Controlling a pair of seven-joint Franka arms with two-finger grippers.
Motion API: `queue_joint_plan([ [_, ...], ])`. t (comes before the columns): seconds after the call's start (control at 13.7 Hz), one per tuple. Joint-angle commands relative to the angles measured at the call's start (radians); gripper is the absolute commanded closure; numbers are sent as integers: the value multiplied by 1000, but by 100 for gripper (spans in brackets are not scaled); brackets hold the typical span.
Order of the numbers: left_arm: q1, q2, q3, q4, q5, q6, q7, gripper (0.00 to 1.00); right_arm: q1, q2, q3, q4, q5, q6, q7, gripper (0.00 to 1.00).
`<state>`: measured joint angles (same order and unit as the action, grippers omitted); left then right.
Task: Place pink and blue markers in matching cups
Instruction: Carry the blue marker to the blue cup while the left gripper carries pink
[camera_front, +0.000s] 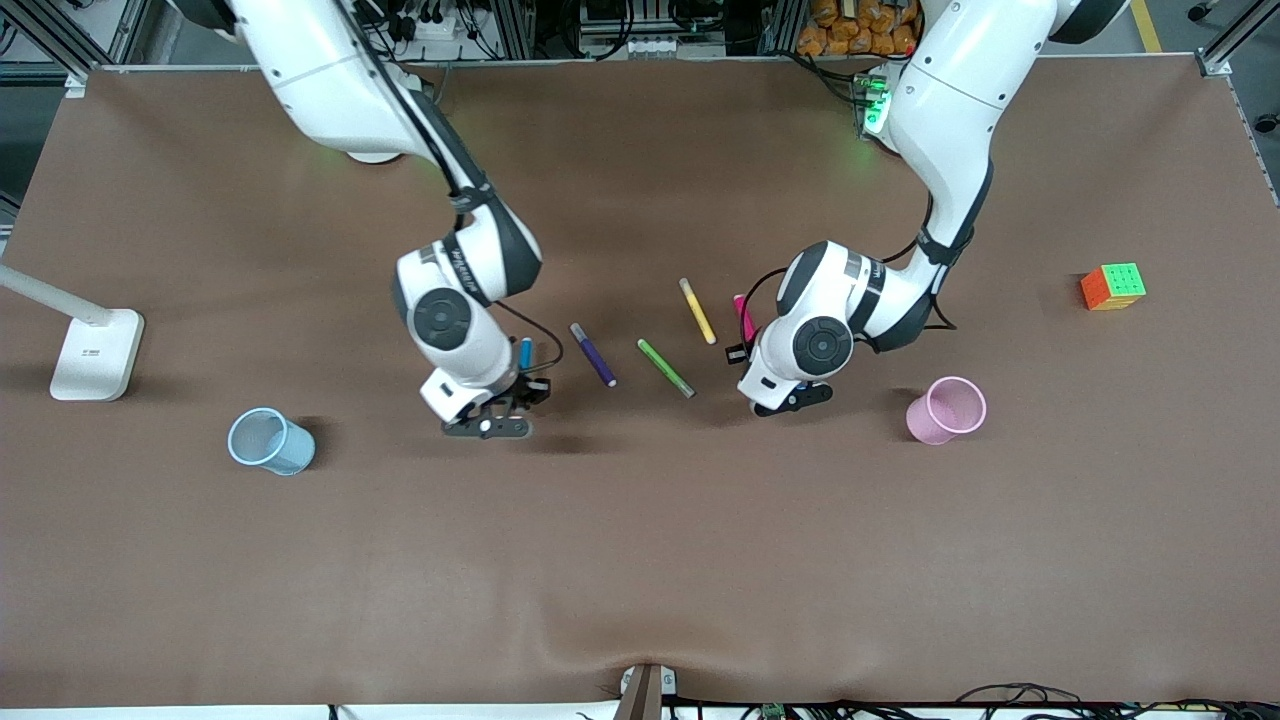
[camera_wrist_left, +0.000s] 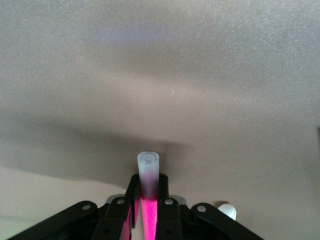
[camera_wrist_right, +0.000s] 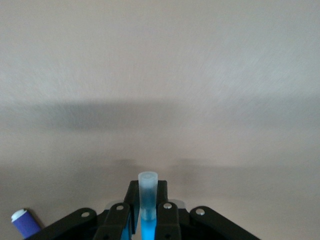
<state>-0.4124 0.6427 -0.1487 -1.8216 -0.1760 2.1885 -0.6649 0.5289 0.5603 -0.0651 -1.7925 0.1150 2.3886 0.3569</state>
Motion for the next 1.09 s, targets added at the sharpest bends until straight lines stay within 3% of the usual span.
queue_joint_plan([
  [0.0, -3, -6, 3, -4, -16, 5, 13, 100, -38, -110, 10, -19, 5, -81, -127, 100],
  [0.15, 3, -43, 4, -2, -7, -27, 1, 100, -68, -170, 10, -16, 3, -127, -194, 100],
  [0.36, 26, -173, 35, 18, 16, -169, -2, 100, -137, -252, 10, -15, 3, -170, -343, 100],
  [0.58, 119, -265, 49, 77, 27, -298, 10, 100, -222, -304, 10, -15, 3, -173, -549, 100],
  [1.02, 257, -296, 49, 257, 121, -475, 74, 100, -336, -310, 13, 25, 25, -161, -909, 100],
])
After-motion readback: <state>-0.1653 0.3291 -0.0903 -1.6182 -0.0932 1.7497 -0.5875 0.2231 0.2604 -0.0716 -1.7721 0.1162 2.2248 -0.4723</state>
